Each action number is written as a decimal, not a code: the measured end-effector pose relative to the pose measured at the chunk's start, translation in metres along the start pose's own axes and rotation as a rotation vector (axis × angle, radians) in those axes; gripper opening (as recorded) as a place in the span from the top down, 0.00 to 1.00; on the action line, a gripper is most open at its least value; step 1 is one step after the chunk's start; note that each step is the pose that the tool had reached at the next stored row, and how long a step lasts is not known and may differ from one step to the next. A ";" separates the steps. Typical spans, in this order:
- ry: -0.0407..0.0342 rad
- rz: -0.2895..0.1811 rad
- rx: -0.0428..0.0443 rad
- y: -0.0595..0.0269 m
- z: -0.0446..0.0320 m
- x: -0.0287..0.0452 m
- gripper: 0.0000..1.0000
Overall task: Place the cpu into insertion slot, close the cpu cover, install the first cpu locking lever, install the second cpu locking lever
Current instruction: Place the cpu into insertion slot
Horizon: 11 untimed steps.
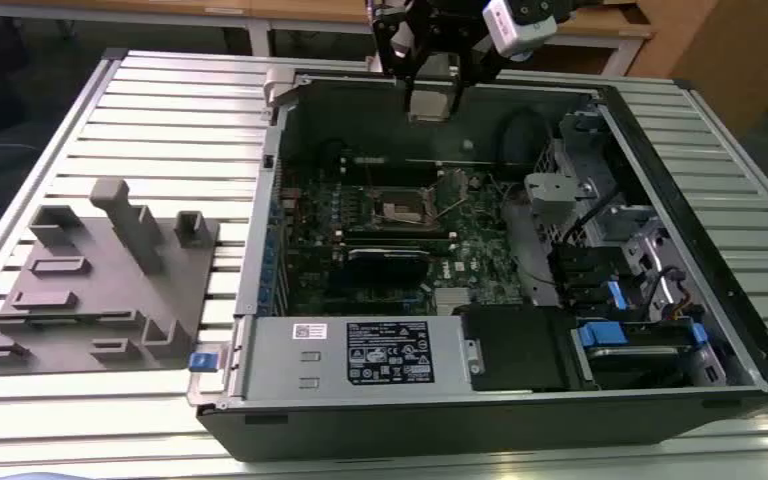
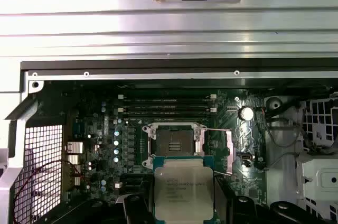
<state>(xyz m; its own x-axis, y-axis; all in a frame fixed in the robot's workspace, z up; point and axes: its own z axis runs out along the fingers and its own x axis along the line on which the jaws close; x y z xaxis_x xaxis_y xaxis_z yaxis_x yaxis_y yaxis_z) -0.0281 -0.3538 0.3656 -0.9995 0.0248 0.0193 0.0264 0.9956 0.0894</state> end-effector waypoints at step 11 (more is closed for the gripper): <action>0.0001 0.000 0.0002 -0.0002 0.0021 0.0000 0.46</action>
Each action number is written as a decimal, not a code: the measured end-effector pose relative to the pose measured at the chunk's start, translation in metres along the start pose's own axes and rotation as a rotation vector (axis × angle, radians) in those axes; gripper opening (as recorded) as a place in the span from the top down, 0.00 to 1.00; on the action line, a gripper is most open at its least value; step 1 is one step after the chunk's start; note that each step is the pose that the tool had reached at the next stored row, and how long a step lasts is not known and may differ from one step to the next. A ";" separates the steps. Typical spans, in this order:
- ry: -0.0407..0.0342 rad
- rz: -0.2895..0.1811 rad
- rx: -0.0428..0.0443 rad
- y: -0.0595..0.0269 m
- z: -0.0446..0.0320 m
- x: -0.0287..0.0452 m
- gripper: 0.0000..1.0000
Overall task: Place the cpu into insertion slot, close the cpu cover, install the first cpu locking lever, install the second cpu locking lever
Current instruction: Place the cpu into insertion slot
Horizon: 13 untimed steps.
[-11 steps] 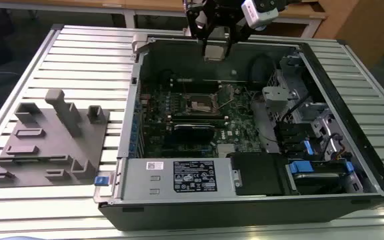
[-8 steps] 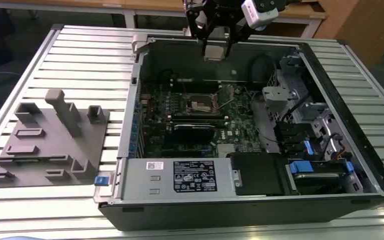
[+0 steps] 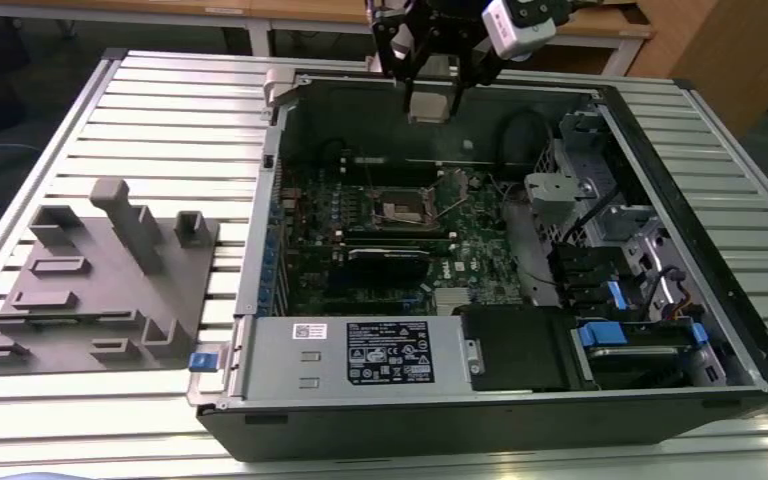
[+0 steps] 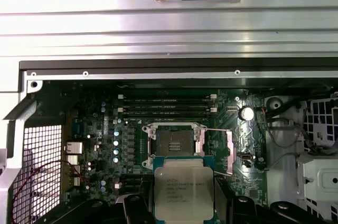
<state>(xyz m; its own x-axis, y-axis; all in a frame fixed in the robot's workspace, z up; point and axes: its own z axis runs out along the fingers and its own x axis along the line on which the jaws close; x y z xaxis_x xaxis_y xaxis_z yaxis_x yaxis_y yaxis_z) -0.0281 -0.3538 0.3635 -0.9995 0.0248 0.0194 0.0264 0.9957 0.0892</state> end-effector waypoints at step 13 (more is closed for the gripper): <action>-0.0001 0.000 -0.0001 -0.0005 0.0050 -0.0001 0.46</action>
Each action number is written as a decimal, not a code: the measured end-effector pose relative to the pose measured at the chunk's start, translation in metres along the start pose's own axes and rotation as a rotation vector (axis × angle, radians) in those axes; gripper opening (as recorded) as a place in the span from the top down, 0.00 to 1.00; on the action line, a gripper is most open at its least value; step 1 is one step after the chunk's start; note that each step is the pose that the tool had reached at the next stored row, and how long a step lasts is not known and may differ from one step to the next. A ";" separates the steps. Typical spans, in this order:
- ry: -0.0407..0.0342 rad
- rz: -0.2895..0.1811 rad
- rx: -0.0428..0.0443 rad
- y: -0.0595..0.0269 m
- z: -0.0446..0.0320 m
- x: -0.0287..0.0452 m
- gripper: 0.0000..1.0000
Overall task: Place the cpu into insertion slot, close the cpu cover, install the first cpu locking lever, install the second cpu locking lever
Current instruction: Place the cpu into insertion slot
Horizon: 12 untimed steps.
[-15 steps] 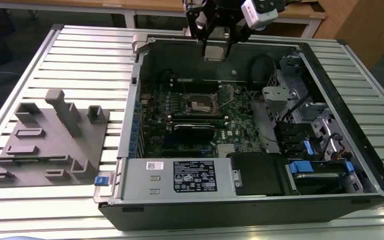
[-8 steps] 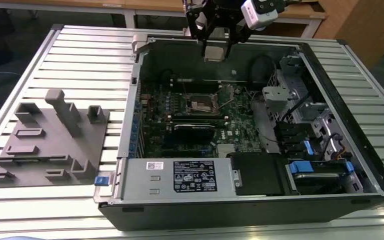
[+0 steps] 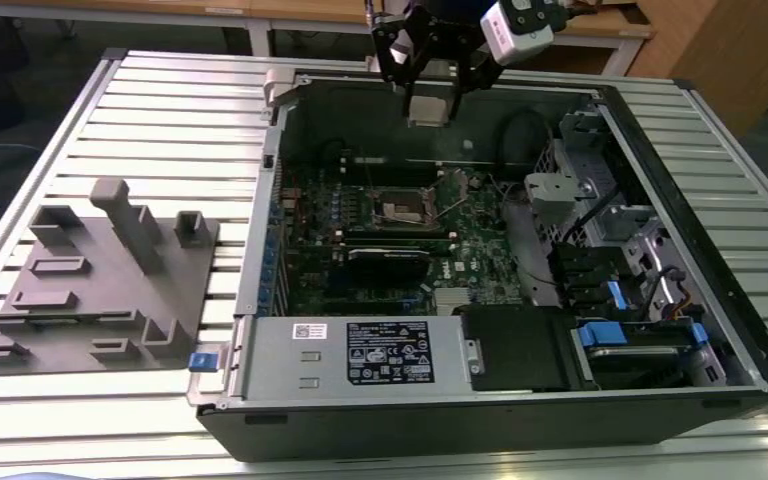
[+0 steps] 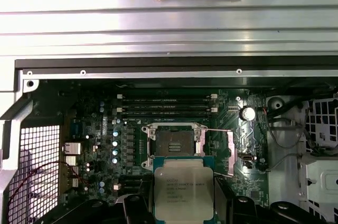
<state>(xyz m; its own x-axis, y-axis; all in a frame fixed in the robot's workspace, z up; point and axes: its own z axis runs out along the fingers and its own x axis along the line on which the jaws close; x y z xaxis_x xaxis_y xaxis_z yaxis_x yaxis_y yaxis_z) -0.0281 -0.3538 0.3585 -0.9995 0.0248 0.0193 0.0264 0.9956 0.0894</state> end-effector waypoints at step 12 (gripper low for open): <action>0.0001 0.000 -0.0027 -0.0001 0.0016 0.0000 0.46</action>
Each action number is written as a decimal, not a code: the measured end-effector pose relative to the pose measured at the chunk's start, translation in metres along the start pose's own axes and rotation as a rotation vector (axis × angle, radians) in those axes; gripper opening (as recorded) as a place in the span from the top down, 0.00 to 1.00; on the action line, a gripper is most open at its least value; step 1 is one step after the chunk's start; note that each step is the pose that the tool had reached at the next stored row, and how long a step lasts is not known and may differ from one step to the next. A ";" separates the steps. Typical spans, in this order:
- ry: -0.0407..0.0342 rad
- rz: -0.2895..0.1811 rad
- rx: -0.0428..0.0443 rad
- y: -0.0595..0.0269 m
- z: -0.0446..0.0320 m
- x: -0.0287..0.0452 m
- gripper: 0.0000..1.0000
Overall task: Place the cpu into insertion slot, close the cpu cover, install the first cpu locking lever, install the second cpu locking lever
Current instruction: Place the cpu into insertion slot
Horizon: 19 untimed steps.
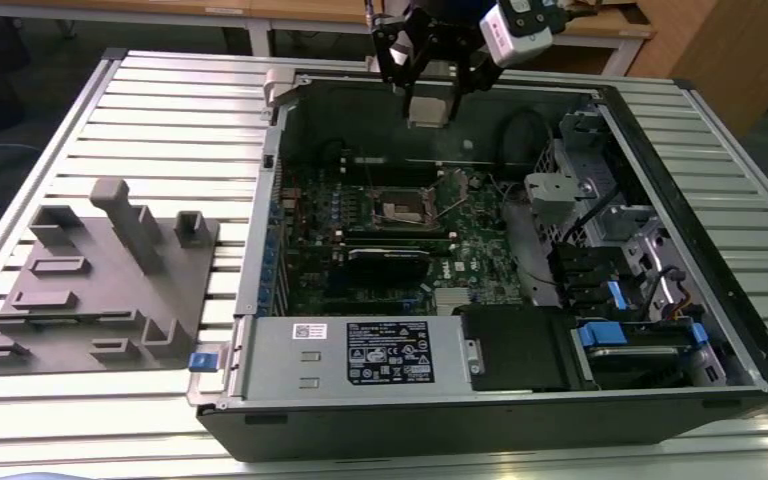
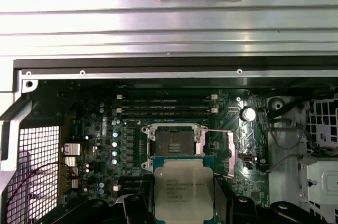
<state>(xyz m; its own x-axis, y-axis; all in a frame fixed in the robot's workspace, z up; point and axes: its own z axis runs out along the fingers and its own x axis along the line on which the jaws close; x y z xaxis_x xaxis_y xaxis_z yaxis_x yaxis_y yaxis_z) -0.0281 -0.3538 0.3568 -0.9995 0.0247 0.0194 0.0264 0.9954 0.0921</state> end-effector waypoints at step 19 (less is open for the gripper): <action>0.0001 0.000 0.0002 -0.0007 0.0080 -0.0002 0.46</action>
<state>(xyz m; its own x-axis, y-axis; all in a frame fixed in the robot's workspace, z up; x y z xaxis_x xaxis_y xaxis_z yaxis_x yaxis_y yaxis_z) -0.0281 -0.3538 0.3488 -0.9995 0.0247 0.0195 0.0264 0.9954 0.0919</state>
